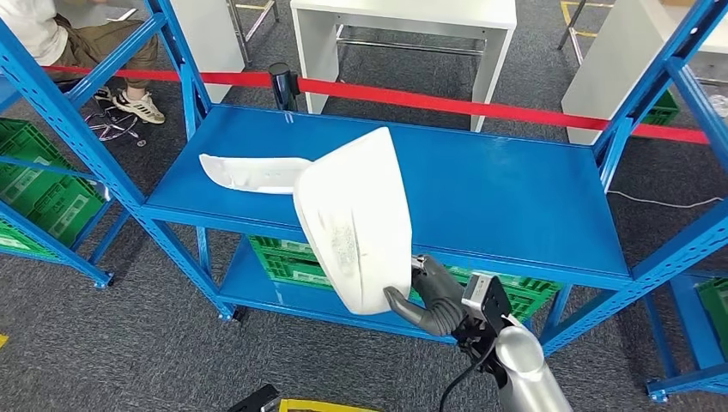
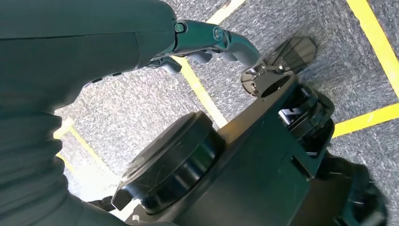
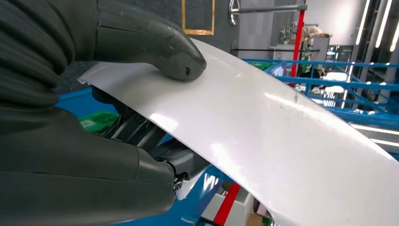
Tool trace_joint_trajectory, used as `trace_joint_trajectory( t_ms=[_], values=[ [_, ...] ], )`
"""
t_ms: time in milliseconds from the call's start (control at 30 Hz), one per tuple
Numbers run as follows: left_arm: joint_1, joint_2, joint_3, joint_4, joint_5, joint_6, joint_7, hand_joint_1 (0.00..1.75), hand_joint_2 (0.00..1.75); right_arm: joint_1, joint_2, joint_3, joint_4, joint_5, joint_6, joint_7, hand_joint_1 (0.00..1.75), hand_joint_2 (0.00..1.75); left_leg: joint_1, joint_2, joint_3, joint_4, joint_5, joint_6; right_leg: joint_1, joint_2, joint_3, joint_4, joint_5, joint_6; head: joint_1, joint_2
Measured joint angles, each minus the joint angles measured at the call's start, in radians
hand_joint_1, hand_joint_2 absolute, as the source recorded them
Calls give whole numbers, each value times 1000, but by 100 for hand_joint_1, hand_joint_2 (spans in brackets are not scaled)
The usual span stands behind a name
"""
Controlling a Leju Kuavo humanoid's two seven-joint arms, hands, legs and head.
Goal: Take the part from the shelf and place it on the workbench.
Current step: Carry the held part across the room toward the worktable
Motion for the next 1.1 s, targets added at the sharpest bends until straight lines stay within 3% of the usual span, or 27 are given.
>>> trace_joint_trajectory(
  t_ms=[67, 100, 133, 200, 233, 267, 367, 400, 433, 467, 533, 567, 600, 633, 700, 767, 833, 900, 933, 967, 1033, 1067, 1100],
  values=[
    [1, -3, 0, -1, -7, 0, 2, 0, 175, 25, -12, 3, -15, -4, -2, 1, 175, 175, 4, 3, -8, 3, 3, -4, -12, -1, -44, 107, -45, 12, 0, 0],
    [1, -4, 0, -1, -11, 0, 4, 0, 175, 36, -16, 3, -21, -5, -4, 1, 175, 175, 7, 4, -14, 7, 5, -8, -18, -2, -47, 118, -40, 18, 0, 0],
    [1, -7, 0, -1, -15, 0, 5, 0, 175, 47, -20, 4, -27, -5, -7, 1, 175, 175, 12, 4, -21, 12, 7, -12, -25, -3, -28, 85, -16, 26, 0, 0],
    [0, -8, -2, -2, -27, 0, 9, 0, 175, 62, -23, 4, -40, -4, -15, 1, 175, 175, 22, 4, -38, 27, 12, -27, -35, -7, 43, -43, 40, 40, 1, 0],
    [0, -8, -3, -2, -34, 0, 11, 0, 175, 69, -23, 4, -48, -3, -17, 0, 175, 175, 25, 3, -44, 35, 14, -36, -36, -5, 69, -91, 63, 41, 2, 0],
    [0, -8, -3, -3, -38, 0, 14, 0, 175, 75, -24, 4, -54, -3, -17, -1, 175, 175, 25, 1, -48, 41, 17, -46, -35, -3, 78, -112, 71, 36, 3, 0],
    [1, -8, -4, -4, -32, 1, 23, 0, 175, 90, -25, 5, -67, -1, -17, 0, 175, 175, 27, -3, -53, 43, 33, -73, -31, 0, 55, -100, 82, 4, 3, 0],
    [2, -7, -4, -4, -27, 2, 25, 0, 175, 95, -24, 5, -70, 1, -17, 2, 175, 175, 29, -2, -60, 46, 24, -79, -30, -2, 45, -98, 89, -6, 2, 0],
    [3, -7, -4, -4, -21, 2, 26, 0, 175, 98, -24, 5, -74, 5, -16, 4, 175, 175, 30, 1, -70, 65, -3, -82, -30, -4, 33, -98, 99, -17, 2, 0],
    [3, -6, -4, -4, -14, 2, 28, 0, 175, 100, -24, 5, -76, 9, -13, 6, 175, 175, 31, 3, -85, 106, -48, -84, -29, -7, 20, -99, 110, -25, 1, 0],
    [3, -6, -4, -4, -2, 2, 30, 0, 175, 102, -23, 5, -77, 12, -2, 5, 175, 175, 28, 7, -115, 234, -153, -84, -24, -9, -6, -98, 132, -33, -1, 0],
    [3, -6, -4, -4, 2, 2, 30, 0, 175, 102, -23, 5, -77, 9, 7, 2, 175, 175, 27, 7, -122, 294, -182, -83, -20, -11, -20, -98, 143, -35, -1, 0],
    [3, -7, -4, -4, 3, 2, 31, 0, 175, 102, -23, 5, -76, 4, 19, -4, 175, 175, 26, 8, -115, 328, -188, -80, -15, -12, -34, -97, 154, -36, -1, 0],
    [4, -7, -4, -4, 0, 2, 31, 0, 175, 101, -23, 5, -75, -1, 31, -12, 175, 175, 23, 8, -91, 328, -177, -74, -10, -13, -48, -97, 165, -37, -1, 0],
    [3, -7, -4, -4, -13, 2, 32, 0, 175, 96, -23, 5, -74, -18, 52, -32, 175, 175, 14, 8, 4, 226, -149, -54, -4, -14, -72, -96, 185, -36, -1, 0],
    [0, -7, -4, -7, -26, 2, 33, 0, 175, 88, -23, 4, -73, -38, 64, -50, 175, 175, 2, 10, 100, 94, -156, -37, -4, -15, -81, -97, 202, -29, 0, 0],
    [-4, -7, -4, -9, -31, 2, 34, 0, 175, 80, -23, 1, -72, -48, 59, -54, 175, 175, -10, 10, 132, 40, -162, -28, -11, -18, -78, -104, 217, -16, -1, 0],
    [-7, -8, -4, -9, -28, 2, 34, 0, 175, 75, -23, -8, -70, -46, 40, -40, 175, 175, -12, 12, 126, 26, -140, -16, -15, -17, -79, -110, 224, -2, -3, 0],
    [-8, -7, -4, -10, -24, 2, 36, 0, 175, 73, -22, -14, -68, -44, 34, -31, 175, 175, -10, 14, 120, 19, -126, -8, -15, -15, -86, -98, 204, 4, -2, 0],
    [-9, -6, -4, -10, -18, 2, 38, 0, 175, 69, -22, -20, -65, -46, 31, -23, 175, 175, -6, 16, 110, 13, -110, -2, -15, -14, -99, -68, 167, 10, -1, 0],
    [-8, -3, -4, -10, -1, 2, 41, 0, 175, 59, -22, -31, -54, -61, 35, -9, 175, 175, -4, 18, 81, 12, -84, 4, -18, -13, -130, 41, 66, 17, 1, 0],
    [-6, -2, -4, -10, 7, 2, 41, 0, 175, 56, -22, -37, -45, -76, 37, -2, 175, 175, -4, 19, 64, 13, -71, 5, -19, -13, -141, 103, 33, 20, 1, 0],
    [-3, -1, -3, -10, 12, 2, 40, 0, 175, 54, -21, -45, -34, -91, 38, 6, 175, 175, -4, 20, 46, 14, -59, 4, -20, -13, -142, 147, 25, 22, 1, 0]
  ],
)
